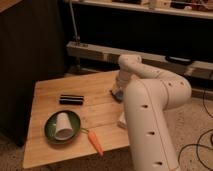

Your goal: Wipe the white sponge on the table

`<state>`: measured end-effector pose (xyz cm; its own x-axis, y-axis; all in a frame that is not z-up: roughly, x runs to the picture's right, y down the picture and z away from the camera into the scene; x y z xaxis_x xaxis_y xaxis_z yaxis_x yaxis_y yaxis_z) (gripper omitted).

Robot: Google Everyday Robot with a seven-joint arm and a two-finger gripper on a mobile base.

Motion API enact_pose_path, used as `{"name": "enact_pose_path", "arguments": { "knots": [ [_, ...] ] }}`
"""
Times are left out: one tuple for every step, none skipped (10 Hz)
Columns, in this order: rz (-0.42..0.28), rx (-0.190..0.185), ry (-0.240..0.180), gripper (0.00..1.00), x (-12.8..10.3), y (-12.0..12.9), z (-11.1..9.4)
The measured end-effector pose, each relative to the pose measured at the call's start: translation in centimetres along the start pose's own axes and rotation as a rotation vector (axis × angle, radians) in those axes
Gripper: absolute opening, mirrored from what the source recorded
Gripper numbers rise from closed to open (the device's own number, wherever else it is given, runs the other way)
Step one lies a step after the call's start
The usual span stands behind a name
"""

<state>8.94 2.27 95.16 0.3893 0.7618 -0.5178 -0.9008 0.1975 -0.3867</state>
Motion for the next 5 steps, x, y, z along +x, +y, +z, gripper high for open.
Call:
{"name": "enact_pose_path", "arguments": {
  "knots": [
    [-0.012,0.003,0.003,0.47,1.4,0.5,-0.1],
    [-0.022,0.002,0.008,0.47,2.8,1.2,0.0],
    [-0.037,-0.002,0.017,0.47,4.9,2.5,0.5],
    [-0.048,-0.008,0.019,0.47,5.9,3.6,0.8],
    [-0.062,-0.017,0.019,0.47,6.5,4.5,1.2]
  ]
}}
